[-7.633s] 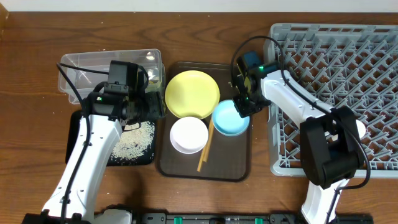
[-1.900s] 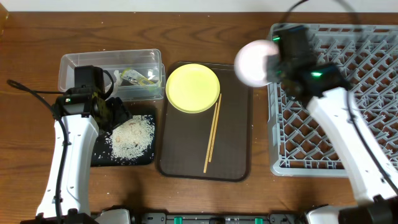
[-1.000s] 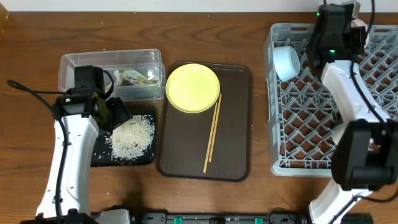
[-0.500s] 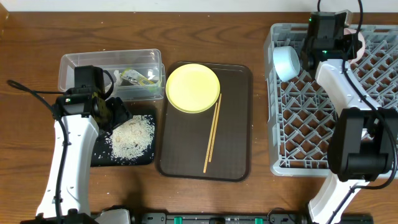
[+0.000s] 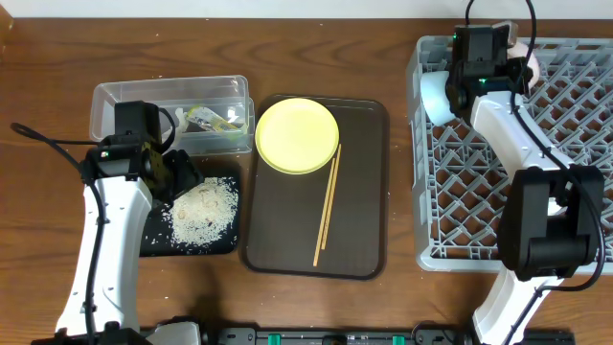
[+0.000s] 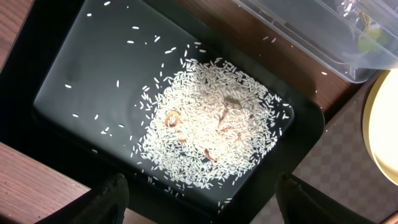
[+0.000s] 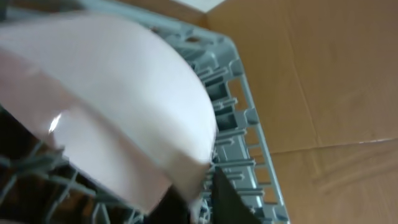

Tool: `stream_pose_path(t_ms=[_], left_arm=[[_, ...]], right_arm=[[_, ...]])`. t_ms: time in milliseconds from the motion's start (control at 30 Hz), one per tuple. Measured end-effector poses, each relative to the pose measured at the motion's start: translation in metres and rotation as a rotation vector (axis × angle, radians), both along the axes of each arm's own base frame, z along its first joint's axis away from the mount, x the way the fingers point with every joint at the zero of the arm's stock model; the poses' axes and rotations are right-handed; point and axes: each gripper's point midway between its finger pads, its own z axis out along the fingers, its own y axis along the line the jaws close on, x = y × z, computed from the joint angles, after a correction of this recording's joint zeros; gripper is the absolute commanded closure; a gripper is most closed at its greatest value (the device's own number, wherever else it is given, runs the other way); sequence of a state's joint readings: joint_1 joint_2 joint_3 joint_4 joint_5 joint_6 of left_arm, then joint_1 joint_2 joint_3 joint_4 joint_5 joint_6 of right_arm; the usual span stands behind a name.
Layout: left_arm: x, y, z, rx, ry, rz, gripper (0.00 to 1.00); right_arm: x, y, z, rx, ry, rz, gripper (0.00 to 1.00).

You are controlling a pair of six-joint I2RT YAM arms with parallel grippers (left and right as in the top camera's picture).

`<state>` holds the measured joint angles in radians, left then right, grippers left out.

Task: Sort waste into correct bins and load items into the dishwasher rack
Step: 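Carry the white bowl to the rack's far edge and release it, then reach the right gripper to the yellow plate rim and grasp it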

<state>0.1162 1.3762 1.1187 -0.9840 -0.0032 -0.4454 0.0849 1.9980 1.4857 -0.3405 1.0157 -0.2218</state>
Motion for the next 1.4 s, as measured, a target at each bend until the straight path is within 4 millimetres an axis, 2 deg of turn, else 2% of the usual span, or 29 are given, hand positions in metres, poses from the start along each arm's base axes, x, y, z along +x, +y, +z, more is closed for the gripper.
stream_pose_path(t_ms=[33,100,333,467,567,633,700,767,833,933,1067,1233,1400], left_arm=[[0.0,0.0,0.0,0.0,0.0,0.0,0.22],[0.0,0.0,0.0,0.0,0.0,0.0,0.22],[0.0,0.0,0.0,0.0,0.001,0.0,0.22],[0.0,0.0,0.0,0.0,0.001,0.0,0.21],[0.0,0.0,0.0,0.0,0.001,0.0,0.22],[0.0,0.0,0.0,0.0,0.0,0.0,0.21],[0.0,0.0,0.0,0.0,0.0,0.0,0.21],[0.0,0.0,0.0,0.0,0.0,0.0,0.21],[0.0,0.0,0.0,0.0,0.0,0.0,0.21],[0.0,0.0,0.0,0.0,0.0,0.0,0.21],[0.0,0.0,0.0,0.0,0.0,0.0,0.21],[0.0,0.0,0.0,0.0,0.0,0.0,0.21],[0.0,0.0,0.0,0.0,0.0,0.0,0.21]], right_arm=[[-0.002,0.001,-0.003,0.007,0.01,-0.002,0.63],[-0.01,0.003,-0.01,0.019,0.049,-0.008,0.56],[-0.032,0.031,-0.045,0.175,0.145,0.009,0.51],[-0.037,0.044,-0.051,0.285,0.139,0.018,0.47],[-0.04,0.053,-0.031,0.369,0.083,0.04,0.39],[-0.042,0.059,-0.008,0.423,0.027,0.069,0.35],[-0.045,0.071,0.022,0.504,-0.044,0.125,0.34],[-0.05,0.089,0.05,0.617,-0.105,0.21,0.35],[-0.055,0.112,0.067,0.739,-0.126,0.303,0.37],[-0.063,0.154,0.075,0.922,-0.095,0.445,0.44],[-0.084,0.215,0.057,1.124,0.065,0.57,0.46],[-0.107,0.282,0.027,1.22,0.251,0.66,0.46],[-0.101,0.329,-0.011,1.172,0.307,0.69,0.42]])
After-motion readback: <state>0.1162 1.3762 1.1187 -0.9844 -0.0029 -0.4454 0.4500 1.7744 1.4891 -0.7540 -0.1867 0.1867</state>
